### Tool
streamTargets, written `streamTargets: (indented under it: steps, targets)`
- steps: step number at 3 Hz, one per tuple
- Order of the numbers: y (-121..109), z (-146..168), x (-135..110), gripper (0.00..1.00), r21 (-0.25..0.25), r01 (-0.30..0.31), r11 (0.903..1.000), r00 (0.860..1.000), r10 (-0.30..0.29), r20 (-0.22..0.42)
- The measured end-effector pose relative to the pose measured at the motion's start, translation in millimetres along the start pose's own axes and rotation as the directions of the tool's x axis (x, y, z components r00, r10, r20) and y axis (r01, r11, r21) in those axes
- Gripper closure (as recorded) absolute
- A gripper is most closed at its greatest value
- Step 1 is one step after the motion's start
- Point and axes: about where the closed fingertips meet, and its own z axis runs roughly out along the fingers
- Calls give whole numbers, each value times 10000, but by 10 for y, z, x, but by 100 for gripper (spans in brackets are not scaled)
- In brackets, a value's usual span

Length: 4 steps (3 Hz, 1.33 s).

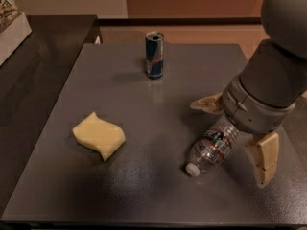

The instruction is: Pick water bottle

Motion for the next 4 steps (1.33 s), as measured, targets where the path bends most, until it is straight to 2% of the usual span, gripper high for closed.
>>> streamTargets:
  steps: [1, 2, 4]
  targets:
    - [27, 162, 20, 0, -341, 408, 9986, 9990, -414, -186]
    - [21, 285, 54, 17, -553, 753, 9956, 9957, -781, -499]
    - [-20, 349, 106, 63, -630, 1041, 9926, 9892, -1099, -972]
